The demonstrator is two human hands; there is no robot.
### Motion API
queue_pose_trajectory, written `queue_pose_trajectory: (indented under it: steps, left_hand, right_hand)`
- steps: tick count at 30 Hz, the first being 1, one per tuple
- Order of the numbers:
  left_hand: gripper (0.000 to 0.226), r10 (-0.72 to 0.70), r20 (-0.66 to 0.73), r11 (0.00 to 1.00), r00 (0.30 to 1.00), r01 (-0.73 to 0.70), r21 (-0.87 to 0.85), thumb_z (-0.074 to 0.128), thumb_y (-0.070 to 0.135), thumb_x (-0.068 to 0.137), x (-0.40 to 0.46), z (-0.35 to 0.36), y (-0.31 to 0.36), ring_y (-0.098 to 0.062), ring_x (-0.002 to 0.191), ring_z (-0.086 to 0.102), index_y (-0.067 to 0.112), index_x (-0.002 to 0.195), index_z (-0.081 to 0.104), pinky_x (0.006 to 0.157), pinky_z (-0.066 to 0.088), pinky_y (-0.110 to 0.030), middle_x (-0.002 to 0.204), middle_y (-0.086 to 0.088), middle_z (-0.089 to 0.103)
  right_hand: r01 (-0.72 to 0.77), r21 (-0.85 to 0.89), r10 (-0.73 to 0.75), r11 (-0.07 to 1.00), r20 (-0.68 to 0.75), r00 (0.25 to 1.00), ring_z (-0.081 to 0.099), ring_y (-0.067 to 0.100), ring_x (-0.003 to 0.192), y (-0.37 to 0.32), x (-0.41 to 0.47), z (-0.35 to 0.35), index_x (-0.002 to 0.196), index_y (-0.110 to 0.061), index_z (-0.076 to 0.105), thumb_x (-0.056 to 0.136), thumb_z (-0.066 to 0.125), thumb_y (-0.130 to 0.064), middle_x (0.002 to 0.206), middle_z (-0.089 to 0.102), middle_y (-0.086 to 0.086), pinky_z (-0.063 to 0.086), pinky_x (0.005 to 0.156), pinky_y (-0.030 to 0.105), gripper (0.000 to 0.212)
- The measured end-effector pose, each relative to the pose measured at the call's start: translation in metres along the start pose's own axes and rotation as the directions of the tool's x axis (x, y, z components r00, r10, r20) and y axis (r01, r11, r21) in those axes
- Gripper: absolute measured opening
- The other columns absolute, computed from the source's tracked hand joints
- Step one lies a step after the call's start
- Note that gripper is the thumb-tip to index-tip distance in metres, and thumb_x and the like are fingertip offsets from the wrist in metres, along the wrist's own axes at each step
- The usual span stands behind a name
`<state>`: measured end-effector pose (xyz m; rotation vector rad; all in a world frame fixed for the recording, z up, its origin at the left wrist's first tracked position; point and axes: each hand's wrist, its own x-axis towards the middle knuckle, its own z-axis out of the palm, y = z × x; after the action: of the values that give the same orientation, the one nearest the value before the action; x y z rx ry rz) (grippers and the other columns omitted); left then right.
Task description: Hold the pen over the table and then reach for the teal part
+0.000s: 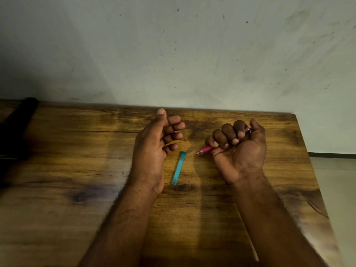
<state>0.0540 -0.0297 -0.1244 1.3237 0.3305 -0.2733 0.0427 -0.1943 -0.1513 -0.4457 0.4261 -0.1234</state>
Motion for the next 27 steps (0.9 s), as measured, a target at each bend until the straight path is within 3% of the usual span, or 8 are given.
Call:
queue_pose_trajectory:
  steps: [6,10,15,19,24,27]
  left_hand:
    - [0.045,0.003,0.005,1.0,1.0,-0.003,0.006,0.047,0.055,0.1,-0.0003,-0.0009,-0.0004,-0.013,0.089,0.071,0.021,0.105,0.076,0.077,0.052,-0.032,0.105,-0.002,0.081]
    - [0.045,0.008,0.007,1.0,1.0,-0.008,0.008,0.048,0.056,0.099,-0.0004,-0.0012,-0.0006,-0.012,0.089,0.071,0.022,0.105,0.077,0.077,0.053,-0.031,0.105,-0.002,0.081]
    - [0.045,0.01,0.008,1.0,1.0,-0.011,0.011,0.048,0.056,0.1,-0.0004,-0.0007,-0.0012,-0.013,0.089,0.071,0.022,0.104,0.077,0.077,0.053,-0.032,0.105,-0.002,0.081]
    - [0.045,0.011,0.008,1.0,1.0,-0.011,0.013,0.048,0.056,0.1,-0.0001,-0.0004,-0.0012,-0.012,0.088,0.072,0.022,0.104,0.077,0.076,0.053,-0.031,0.104,-0.002,0.081]
    - [0.044,0.007,0.007,1.0,1.0,-0.007,0.017,0.048,0.055,0.1,-0.0001,-0.0007,-0.001,-0.012,0.088,0.071,0.022,0.103,0.077,0.076,0.053,-0.032,0.104,-0.002,0.081]
    - [0.043,0.009,0.007,1.0,1.0,-0.009,0.017,0.047,0.054,0.101,-0.0001,-0.0006,-0.0009,-0.012,0.088,0.071,0.023,0.103,0.077,0.076,0.052,-0.032,0.103,-0.002,0.081]
  right_hand:
    - [-0.022,0.019,0.022,1.0,-0.007,1.0,0.021,0.013,0.052,-0.0004,-0.0001,0.0,0.062,-0.02,0.037,0.101,0.035,-0.055,0.051,0.028,-0.005,0.028,0.057,0.03,0.052]
    - [0.004,0.007,-0.004,1.0,-0.007,1.0,0.02,0.013,0.051,-0.0012,-0.0001,0.0002,0.059,-0.02,0.036,0.1,0.035,-0.047,0.05,0.027,-0.005,0.028,0.057,0.03,0.049]
    - [-0.012,0.024,0.013,1.0,-0.016,1.0,0.021,0.013,0.051,-0.0017,-0.0008,-0.0001,0.062,-0.019,0.037,0.099,0.035,-0.058,0.051,0.028,-0.004,0.029,0.056,0.03,0.054]
    - [0.014,0.006,-0.014,1.0,-0.031,0.999,0.02,0.014,0.05,-0.0013,-0.0004,0.0003,0.058,-0.019,0.037,0.101,0.036,-0.048,0.049,0.027,-0.004,0.03,0.055,0.029,0.051]
    - [-0.01,0.038,0.012,0.999,-0.037,0.999,0.021,0.013,0.051,-0.0019,-0.0008,0.0005,0.061,-0.019,0.037,0.099,0.037,-0.055,0.05,0.027,-0.004,0.029,0.056,0.029,0.052]
    - [0.001,0.027,0.0,1.0,-0.031,1.0,0.02,0.013,0.05,-0.002,-0.0005,0.0006,0.06,-0.019,0.036,0.099,0.037,-0.048,0.05,0.026,-0.004,0.03,0.055,0.029,0.048]
